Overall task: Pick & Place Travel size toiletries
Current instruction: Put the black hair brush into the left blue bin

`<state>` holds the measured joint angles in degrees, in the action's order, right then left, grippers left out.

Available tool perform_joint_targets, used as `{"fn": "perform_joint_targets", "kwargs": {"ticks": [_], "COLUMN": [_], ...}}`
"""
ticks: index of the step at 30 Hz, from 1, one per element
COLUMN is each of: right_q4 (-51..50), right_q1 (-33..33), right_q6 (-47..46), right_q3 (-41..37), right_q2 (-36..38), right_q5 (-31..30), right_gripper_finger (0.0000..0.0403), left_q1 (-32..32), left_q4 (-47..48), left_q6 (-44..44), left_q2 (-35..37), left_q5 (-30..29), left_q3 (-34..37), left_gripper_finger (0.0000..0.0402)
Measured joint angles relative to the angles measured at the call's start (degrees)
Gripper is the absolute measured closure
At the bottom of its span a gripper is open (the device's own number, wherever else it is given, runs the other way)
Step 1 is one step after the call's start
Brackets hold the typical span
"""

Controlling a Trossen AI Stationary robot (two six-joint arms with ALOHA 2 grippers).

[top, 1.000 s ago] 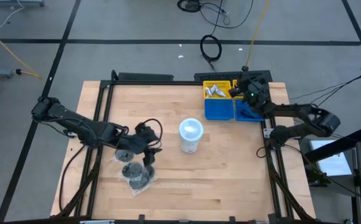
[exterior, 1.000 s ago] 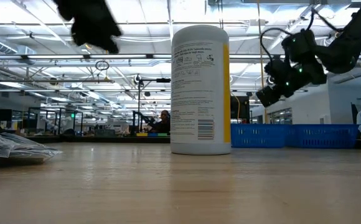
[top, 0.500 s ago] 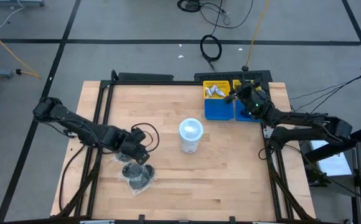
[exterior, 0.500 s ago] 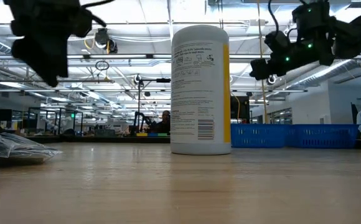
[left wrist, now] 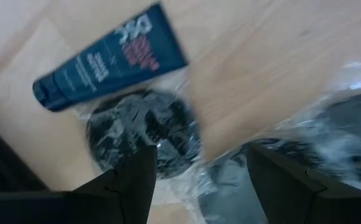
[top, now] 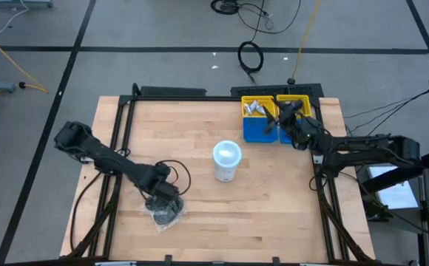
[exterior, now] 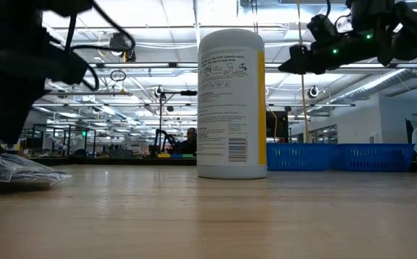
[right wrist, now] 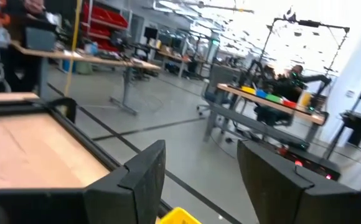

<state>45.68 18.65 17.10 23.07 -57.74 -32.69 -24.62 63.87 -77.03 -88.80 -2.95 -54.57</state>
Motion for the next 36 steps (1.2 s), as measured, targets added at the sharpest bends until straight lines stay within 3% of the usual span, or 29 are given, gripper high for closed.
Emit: {"fn": "perform_joint_targets", "kwargs": {"ticks": [12,20,24,31,36], "right_q4": [2.30,2.11,2.06,2.04,1.92], "right_q1": [-3.74,-3.84,-3.84,-3.82,-3.82], "right_q6": [1.44,1.42,1.40,1.18,0.42], "right_q3": [0.00,0.00,0.00,0.00,0.00], "right_q2": [0.00,0.00,0.00,0.00,0.00], "right_q5": [-0.16,-0.21,-0.22,-0.22,-0.22], "right_gripper_finger": [0.0211,0.0211,0.0211,0.0211,0.0211], "left_q1": [0.00,0.00,0.00,0.00,0.00], "left_q4": [-0.18,-1.04,-1.34,-0.47,0.10], "left_q6": [4.49,5.83,5.71,6.35,6.51], "left_q2": [-8.63,-9.54,-9.47,-9.51,-9.52], "left_q5": [5.24,6.22,7.67,7.60,7.54], "left_q3": [-0.02,0.76,2.16,2.92,1.96], "left_gripper_finger": [0.0161,0.0172,0.0224,0.0374,0.0394]}}
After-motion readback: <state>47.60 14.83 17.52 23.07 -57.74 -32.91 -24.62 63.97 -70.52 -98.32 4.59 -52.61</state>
